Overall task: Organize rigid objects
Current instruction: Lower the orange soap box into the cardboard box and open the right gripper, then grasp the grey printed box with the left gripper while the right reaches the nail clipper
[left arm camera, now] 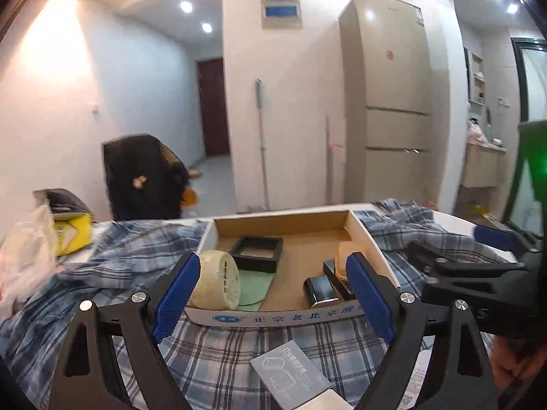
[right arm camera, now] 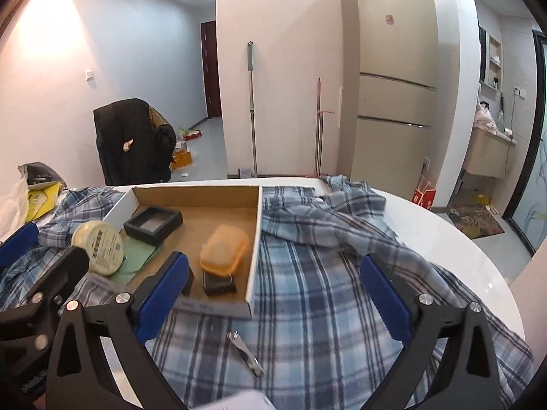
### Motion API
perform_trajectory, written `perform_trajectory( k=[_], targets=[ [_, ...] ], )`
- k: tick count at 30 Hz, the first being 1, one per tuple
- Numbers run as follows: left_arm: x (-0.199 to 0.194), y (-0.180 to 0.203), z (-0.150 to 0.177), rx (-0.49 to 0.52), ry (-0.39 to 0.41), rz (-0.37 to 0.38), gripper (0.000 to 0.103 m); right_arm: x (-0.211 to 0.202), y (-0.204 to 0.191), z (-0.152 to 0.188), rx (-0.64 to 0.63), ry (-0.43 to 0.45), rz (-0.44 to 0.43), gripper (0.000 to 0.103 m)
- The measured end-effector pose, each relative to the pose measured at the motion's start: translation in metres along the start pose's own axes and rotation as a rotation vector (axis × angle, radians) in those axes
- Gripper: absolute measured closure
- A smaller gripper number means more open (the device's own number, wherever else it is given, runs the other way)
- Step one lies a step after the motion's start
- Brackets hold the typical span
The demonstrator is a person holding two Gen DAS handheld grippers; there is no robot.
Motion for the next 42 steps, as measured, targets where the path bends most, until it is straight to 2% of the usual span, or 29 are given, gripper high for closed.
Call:
perform_trajectory(
  k=[2, 6, 9, 12, 17, 22, 23, 26, 27, 32, 35, 37, 39, 42],
  targets=[
    [-0.004, 0.006, 0.003, 0.003, -0.002, -0.002, 0.014, -0.01, 0.007, 0.004, -0.009, 0.011, 0.021, 0.003],
    [-0.006, 0.007, 0.013, -0.055, -0.06, 0.057, 0.014, -0.024, 0.023, 0.006, -0.024, 0.05, 0.081, 0.003],
    [-0.011, 0.003, 0.021, -0.053, -0.051, 0.014, 0.014, -0.025, 0.035, 0.004, -0.022, 0.069, 0.143, 0.003],
    [-0.012, 0.003, 0.029, -0.073, -0.101, 0.042, 0.014, -0.016, 0.033, 0.007, -0.027, 0.017, 0.1, 0.003],
    [-0.008, 0.003, 0.052, -0.098, -0.232, 0.071, 0.014, -0.009, 0.023, 0.024, -0.029, -0.075, 0.013, 0.016],
    [-0.015, 0.005, 0.053, -0.095, -0.218, 0.08, 0.014, -0.002, 0.014, 0.044, -0.052, -0.149, -0.068, 0.028],
    [-0.014, 0.0, 0.05, -0.101, -0.209, 0.055, 0.014, -0.001, 0.013, 0.046, -0.053, -0.16, -0.08, 0.028],
    [-0.015, -0.025, 0.028, -0.198, -0.087, -0.001, 0.014, -0.002, 0.012, 0.047, -0.07, -0.152, -0.079, 0.028],
    [-0.014, -0.026, 0.027, -0.216, -0.084, 0.014, 0.014, -0.003, 0.012, 0.046, -0.072, -0.147, -0.073, 0.028],
    [-0.016, -0.02, 0.031, -0.162, -0.077, 0.01, 0.014, -0.005, 0.011, 0.04, -0.092, -0.118, -0.057, 0.028],
    [-0.021, -0.019, 0.031, -0.147, -0.065, -0.003, 0.014, -0.001, 0.006, 0.04, -0.111, -0.132, -0.067, 0.028],
    [-0.024, -0.024, 0.038, -0.172, -0.098, -0.04, 0.014, 0.003, 0.0, 0.042, -0.134, -0.153, -0.086, 0.028],
    [-0.023, -0.025, 0.052, -0.211, -0.171, -0.012, 0.014, 0.007, -0.004, 0.044, -0.154, -0.171, -0.097, 0.039],
    [-0.012, -0.023, 0.062, -0.175, -0.233, -0.04, 0.014, 0.016, -0.013, 0.052, -0.184, -0.227, -0.154, 0.05]
  ],
)
Point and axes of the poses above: each gripper's, at about its wrist camera, not at the fingertips, and x roughly the way its jaws point, y to its right, z to its underside, the point moved 10 cm from there along x, roughly the way its jaws point, and after that the axes turned 2 degrees about -x, right-handed, at the moved point
